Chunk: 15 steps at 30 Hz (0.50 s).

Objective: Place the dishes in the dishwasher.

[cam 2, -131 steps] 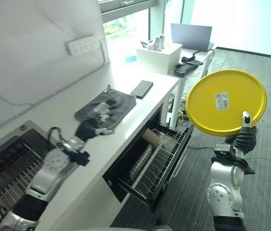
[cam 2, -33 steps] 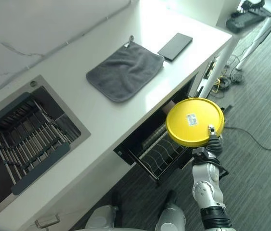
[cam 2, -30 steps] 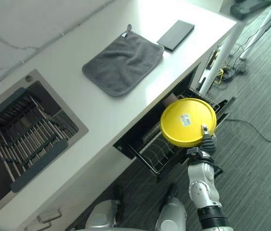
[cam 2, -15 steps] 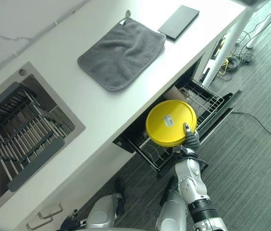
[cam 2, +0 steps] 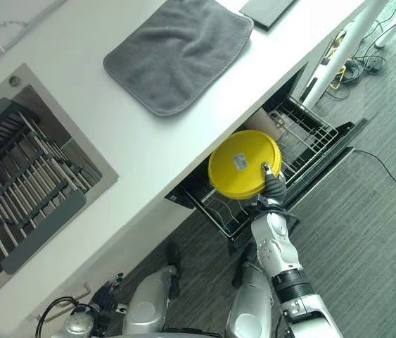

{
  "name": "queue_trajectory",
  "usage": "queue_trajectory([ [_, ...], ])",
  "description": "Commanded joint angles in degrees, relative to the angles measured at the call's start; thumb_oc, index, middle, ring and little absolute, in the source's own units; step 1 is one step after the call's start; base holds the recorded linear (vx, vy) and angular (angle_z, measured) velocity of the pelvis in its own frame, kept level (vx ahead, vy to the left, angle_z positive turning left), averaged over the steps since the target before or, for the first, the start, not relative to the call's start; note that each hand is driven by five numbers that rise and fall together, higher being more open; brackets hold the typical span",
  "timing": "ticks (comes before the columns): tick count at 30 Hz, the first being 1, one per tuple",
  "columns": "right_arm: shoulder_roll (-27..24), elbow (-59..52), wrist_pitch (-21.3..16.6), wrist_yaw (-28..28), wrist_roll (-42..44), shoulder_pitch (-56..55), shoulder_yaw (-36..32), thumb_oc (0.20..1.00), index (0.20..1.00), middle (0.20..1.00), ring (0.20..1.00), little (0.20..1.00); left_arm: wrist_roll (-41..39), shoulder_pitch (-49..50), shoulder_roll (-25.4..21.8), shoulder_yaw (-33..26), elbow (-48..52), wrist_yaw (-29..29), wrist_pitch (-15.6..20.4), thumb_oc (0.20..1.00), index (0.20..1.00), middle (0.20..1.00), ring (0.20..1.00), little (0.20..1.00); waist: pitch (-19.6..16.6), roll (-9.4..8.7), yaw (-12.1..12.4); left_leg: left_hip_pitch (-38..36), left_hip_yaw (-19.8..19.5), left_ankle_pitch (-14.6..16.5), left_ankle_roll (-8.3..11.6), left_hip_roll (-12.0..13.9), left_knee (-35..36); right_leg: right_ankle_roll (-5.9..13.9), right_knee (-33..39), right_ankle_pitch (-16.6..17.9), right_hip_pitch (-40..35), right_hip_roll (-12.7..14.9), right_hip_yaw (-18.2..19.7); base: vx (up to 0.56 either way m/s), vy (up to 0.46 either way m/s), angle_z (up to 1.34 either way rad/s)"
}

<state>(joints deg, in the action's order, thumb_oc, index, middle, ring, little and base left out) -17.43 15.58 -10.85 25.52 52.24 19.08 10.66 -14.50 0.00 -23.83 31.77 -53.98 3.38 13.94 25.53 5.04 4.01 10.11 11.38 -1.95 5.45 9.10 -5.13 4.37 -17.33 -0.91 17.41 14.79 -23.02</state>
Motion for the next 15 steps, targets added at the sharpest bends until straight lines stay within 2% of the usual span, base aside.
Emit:
queue_trajectory([
  [1,-0.21,-3.03,-1.13,-1.46,-3.64,8.13,0.19,0.200,0.200,0.200,0.200,0.200,1.50,-9.20,5.67,0.92,8.69,0.36,3.58,1.000,1.000,1.000,1.000,1.000,0.42,-0.71,0.79,3.33,-0.89,-7.52,-1.29,-1.93,3.56,-1.16,-3.81,-3.55,-3.99,-2.67,1.65,-0.03,0.001,0.05],
  [3,-0.73,-1.38,-0.82,-1.71,-3.88,9.55,-0.02,0.200,0.200,0.200,0.200,0.200,2.30,-10.40,5.32,1.96,9.82,0.81,2.82,1.000,1.000,1.000,1.000,1.000,0.70,-0.55,1.04,3.41,-0.82,-7.98,-1.29,-2.03,4.38,-1.03,-3.51,-3.43,-4.09,-2.71,1.47,-0.02,0.001,0.03],
  [11,-4.17,4.97,1.23,-2.40,-6.80,16.33,0.98,0.200,0.200,0.200,0.200,0.200,14.43,-15.39,2.41,5.88,11.84,4.62,1.93,1.000,1.000,1.000,1.000,1.000,1.80,-0.12,1.85,4.47,0.07,-9.28,-1.09,-1.66,5.95,-0.80,-4.08,-3.34,-2.41,-2.65,0.59,-0.04,0.008,0.10],
  [14,-5.03,6.83,1.25,-3.29,-6.91,17.85,1.09,0.200,0.200,0.200,0.200,0.200,21.15,-16.81,1.14,7.17,12.70,6.76,-0.02,1.000,1.000,1.000,1.000,1.000,2.09,0.15,1.95,4.99,0.28,-9.25,-1.09,-1.63,5.45,-0.81,-4.98,-3.69,-1.94,-2.41,0.46,0.00,0.000,0.00],
  [15,-5.55,8.01,1.29,-4.04,-6.30,19.02,1.15,0.200,0.200,0.200,0.200,0.200,26.95,-17.85,-0.04,8.84,12.52,7.95,-1.32,1.000,1.000,1.000,1.000,1.000,2.22,0.24,1.85,5.12,0.38,-9.25,-1.05,-1.65,5.32,-0.78,-5.31,-3.85,-1.65,-2.39,0.53,0.00,0.000,0.00],
])
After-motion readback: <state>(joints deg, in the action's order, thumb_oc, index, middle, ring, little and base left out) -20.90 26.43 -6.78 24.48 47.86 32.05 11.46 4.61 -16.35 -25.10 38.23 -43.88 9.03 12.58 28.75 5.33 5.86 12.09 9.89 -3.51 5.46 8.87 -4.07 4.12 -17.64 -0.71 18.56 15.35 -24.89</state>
